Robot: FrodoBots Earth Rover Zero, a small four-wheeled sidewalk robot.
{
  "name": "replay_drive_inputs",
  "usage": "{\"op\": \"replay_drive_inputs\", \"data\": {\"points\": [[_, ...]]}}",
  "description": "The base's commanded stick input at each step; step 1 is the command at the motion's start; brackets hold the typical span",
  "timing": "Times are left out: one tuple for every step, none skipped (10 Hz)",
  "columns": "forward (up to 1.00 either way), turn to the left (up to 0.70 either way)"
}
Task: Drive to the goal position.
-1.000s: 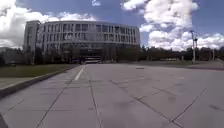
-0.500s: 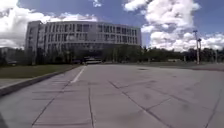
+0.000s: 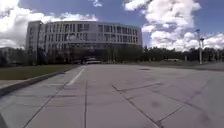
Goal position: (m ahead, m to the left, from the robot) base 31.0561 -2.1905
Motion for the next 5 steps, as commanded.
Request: {"op": "replay_drive_inputs", "data": {"points": [[0.70, 0.00], [0.70, 0.00], [0.70, 0.00], [0.70, 0.00], [0.70, 0.00]]}}
